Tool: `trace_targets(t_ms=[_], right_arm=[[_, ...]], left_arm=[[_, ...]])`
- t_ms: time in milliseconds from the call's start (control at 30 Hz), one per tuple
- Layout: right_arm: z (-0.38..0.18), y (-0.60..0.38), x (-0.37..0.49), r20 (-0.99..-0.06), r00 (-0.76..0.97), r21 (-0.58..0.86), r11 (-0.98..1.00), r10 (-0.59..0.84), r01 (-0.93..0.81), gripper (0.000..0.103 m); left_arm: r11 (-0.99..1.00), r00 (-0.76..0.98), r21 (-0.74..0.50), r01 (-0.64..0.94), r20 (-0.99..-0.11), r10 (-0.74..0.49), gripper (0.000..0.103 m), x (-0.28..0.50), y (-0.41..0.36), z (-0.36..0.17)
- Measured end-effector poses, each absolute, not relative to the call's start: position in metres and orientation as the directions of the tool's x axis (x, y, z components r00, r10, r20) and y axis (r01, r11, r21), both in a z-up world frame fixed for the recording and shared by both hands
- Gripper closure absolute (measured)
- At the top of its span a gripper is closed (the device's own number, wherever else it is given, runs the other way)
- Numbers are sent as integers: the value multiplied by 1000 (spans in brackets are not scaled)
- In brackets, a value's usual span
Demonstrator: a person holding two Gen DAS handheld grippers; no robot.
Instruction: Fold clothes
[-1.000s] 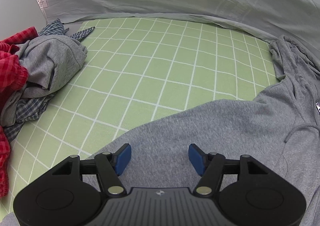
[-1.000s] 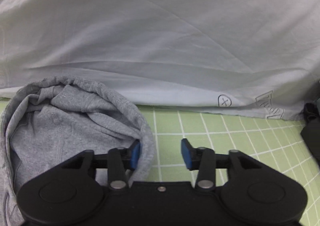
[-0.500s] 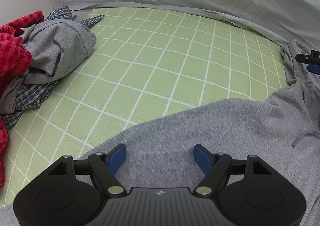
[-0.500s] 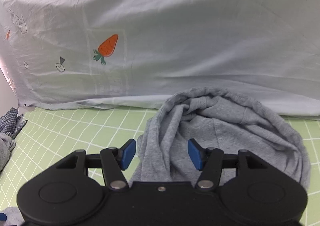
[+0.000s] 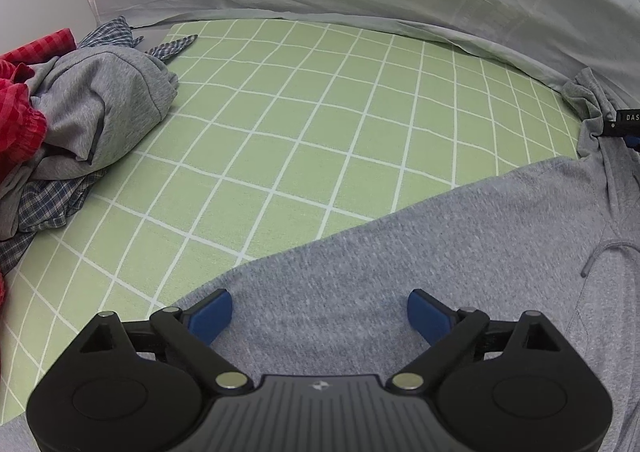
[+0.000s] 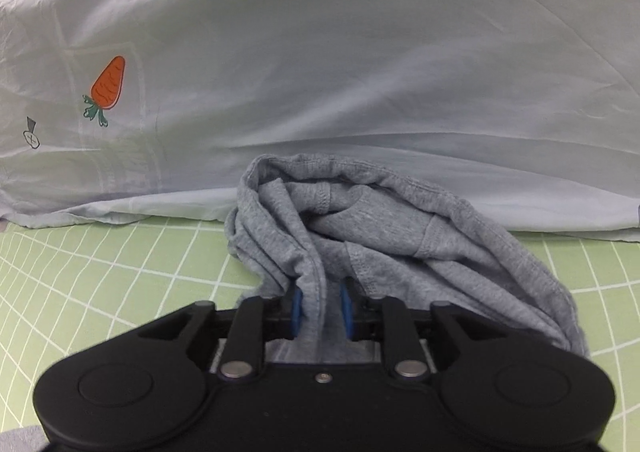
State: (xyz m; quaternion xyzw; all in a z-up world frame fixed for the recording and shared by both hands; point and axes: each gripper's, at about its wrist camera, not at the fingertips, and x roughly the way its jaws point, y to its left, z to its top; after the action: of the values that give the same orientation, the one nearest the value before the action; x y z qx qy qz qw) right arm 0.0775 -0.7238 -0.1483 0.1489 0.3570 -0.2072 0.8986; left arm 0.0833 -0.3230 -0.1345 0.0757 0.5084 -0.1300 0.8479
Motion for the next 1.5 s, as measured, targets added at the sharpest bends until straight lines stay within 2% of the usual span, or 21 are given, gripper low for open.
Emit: trace_targets(t_ms=[133,167,200,300,767,933,1067,1233,1400,1433,1467,1500], right_arm=[[-124,-711,48,-655,691,105,869,-305,484,25],[-117,-704,38,-641,698,92,872,-318,481,9],[-114,-696,25,-636,697,76,872,-331,483,1],[-103,-671,-12,-621,693,32,871,-367,490,1],[-137,-544,-154,-770,559,47,846,-309,532,1],[-141,-518,-178,-778,525,12,827,-345,562,1],[-148,-502,-199,-771,511,7,797,-380,604,0],[-151,-485,-213,-743,509,-8,766,-435,643,0],[-152,-475,-220,-723,503,-6,731,-474,682,0],[-153,-473,-222,-719,503,-6,728,-479,685,0],[-153,-471,-223,-715,504,-6,726,-484,688,0],[-153,-469,-225,-712,504,-7,723,-489,691,0]], left_arm=[[964,466,-9,266,-874,-137,9,76,-306,-125],[965,472,-1,260,-872,-128,9,73,-300,-122],[966,477,6,257,-871,-121,9,68,-293,-121],[971,481,10,239,-870,-110,9,52,-269,-116],[982,434,-70,175,-890,-141,9,-17,-160,-126],[986,479,-72,149,-867,-136,9,-24,-123,-118],[995,476,-30,94,-876,-71,9,-19,-99,-126],[994,499,38,103,-866,-18,9,-22,-83,-129],[988,528,63,140,-849,-21,9,-28,-77,-129],[988,536,64,143,-844,-23,10,-29,-77,-130],[988,545,57,146,-838,-32,15,-30,-77,-129],[987,556,50,150,-830,-43,24,-32,-78,-129]])
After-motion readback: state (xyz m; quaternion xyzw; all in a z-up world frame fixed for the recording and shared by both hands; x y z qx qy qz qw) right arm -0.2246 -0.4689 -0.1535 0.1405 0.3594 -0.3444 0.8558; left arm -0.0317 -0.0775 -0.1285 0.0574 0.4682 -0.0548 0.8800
